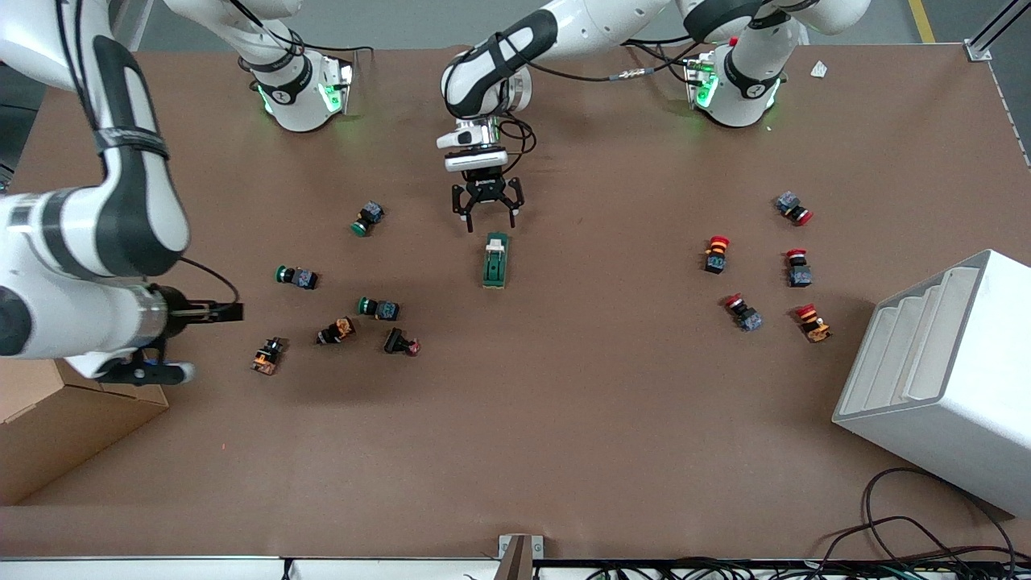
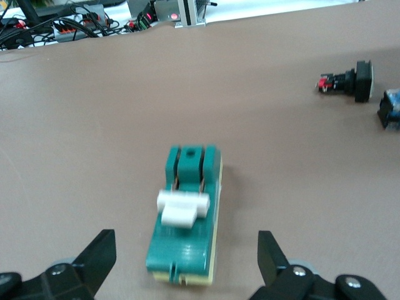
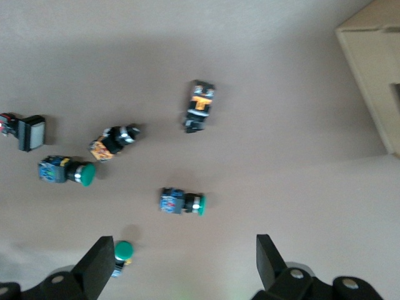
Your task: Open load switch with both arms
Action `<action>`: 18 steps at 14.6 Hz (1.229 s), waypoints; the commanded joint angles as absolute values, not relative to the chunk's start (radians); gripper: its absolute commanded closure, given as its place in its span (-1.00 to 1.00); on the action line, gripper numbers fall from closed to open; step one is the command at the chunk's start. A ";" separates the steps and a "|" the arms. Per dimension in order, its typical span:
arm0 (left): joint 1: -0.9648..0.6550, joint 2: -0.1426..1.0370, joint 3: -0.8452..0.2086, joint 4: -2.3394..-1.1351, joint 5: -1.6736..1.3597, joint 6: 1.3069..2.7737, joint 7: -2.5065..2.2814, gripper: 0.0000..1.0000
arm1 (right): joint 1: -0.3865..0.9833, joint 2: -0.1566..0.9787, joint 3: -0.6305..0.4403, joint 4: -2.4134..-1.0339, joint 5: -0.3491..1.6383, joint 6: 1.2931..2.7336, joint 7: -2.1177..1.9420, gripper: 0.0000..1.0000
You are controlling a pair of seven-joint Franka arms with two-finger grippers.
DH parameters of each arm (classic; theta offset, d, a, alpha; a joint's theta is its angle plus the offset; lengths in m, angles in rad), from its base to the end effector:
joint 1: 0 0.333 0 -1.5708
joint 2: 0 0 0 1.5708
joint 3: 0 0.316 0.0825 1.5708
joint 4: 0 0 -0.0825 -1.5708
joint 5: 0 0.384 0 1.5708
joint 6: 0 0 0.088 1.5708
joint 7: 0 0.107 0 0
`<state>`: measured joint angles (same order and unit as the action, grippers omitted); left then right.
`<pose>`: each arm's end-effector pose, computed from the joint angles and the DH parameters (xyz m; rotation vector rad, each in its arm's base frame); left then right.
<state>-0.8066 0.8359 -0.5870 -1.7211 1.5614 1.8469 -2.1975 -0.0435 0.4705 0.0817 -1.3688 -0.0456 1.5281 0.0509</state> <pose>0.2252 -0.6098 0.1541 -2.6898 0.0302 -1.3414 0.6598 0.0108 0.4269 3.0833 -0.0163 -0.4802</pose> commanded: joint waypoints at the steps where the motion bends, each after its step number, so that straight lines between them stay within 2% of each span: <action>1: -0.706 0.801 -0.672 -1.677 1.471 1.865 -2.051 -1.00 | -0.068 0.394 0.097 -1.404 -0.100 1.535 0.014 -1.00; 4: -0.640 0.779 -0.730 -1.568 1.327 1.855 -1.874 -1.00 | -0.067 0.357 0.086 -1.402 -0.110 1.529 0.015 -1.00; 8: -0.609 0.753 -0.735 -1.435 1.189 1.852 -1.768 -1.00 | 0.003 0.333 -0.018 -1.404 -0.095 1.502 0.015 -1.00; 13: -0.450 0.571 -0.735 -1.414 0.828 1.852 -1.413 -1.00 | -0.017 0.310 -0.020 -1.407 -0.038 1.486 0.011 -1.00; 15: -0.388 0.532 -0.732 -1.371 0.689 1.850 -1.339 -1.00 | -0.017 0.302 -0.018 -1.408 -0.037 1.486 0.011 -1.00; 18: -0.290 0.470 -0.735 -1.368 0.550 1.847 -1.238 -1.00 | -0.017 0.246 -0.018 -1.442 -0.011 1.491 0.011 -1.00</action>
